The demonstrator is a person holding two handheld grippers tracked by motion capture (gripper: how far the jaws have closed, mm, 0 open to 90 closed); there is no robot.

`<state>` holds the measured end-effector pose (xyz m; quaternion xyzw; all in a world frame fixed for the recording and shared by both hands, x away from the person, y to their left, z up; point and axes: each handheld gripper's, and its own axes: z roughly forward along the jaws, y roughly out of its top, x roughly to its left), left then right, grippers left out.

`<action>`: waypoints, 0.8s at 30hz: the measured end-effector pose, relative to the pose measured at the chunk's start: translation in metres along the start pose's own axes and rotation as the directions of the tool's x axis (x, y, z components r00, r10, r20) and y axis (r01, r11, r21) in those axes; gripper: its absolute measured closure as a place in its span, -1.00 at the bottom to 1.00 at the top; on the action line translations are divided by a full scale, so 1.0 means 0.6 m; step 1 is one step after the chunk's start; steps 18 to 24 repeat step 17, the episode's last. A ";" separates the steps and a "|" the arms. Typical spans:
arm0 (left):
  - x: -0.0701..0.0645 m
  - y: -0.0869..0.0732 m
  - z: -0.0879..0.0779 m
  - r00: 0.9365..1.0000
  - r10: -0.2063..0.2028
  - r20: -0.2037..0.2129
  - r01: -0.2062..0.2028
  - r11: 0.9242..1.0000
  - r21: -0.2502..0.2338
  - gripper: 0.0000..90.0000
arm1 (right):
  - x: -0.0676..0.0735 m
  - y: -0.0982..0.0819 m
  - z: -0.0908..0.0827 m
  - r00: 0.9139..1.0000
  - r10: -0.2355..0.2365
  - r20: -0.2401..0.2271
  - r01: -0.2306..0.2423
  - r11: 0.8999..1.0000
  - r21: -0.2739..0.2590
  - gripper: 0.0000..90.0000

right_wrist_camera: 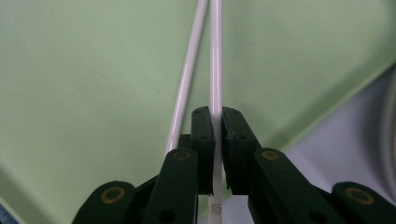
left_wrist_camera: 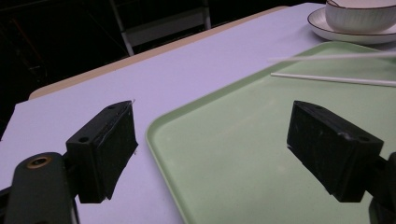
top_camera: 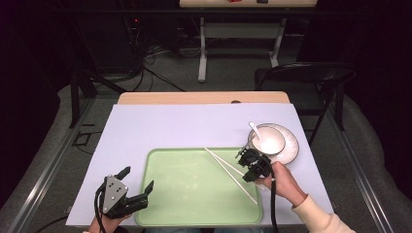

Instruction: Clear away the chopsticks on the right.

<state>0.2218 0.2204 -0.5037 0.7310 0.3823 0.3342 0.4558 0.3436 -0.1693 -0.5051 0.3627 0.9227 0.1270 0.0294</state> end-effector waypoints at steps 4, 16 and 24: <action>0.001 -0.001 -0.001 1.000 -0.006 -0.004 0.006 1.000 -0.005 -0.66 | 0.003 -0.003 0.027 1.000 0.010 -0.007 -0.010 0.999 0.032 0.86; 0.000 0.000 0.002 1.000 0.004 0.001 -0.004 1.000 0.002 -0.66 | -0.005 -0.053 -0.042 0.999 0.009 0.050 -0.002 0.990 -0.138 -0.70; 0.000 0.000 0.002 1.000 0.003 0.000 -0.003 1.000 0.003 -0.66 | -0.011 -0.075 -0.058 0.998 0.026 0.062 -0.015 0.985 -0.174 -0.82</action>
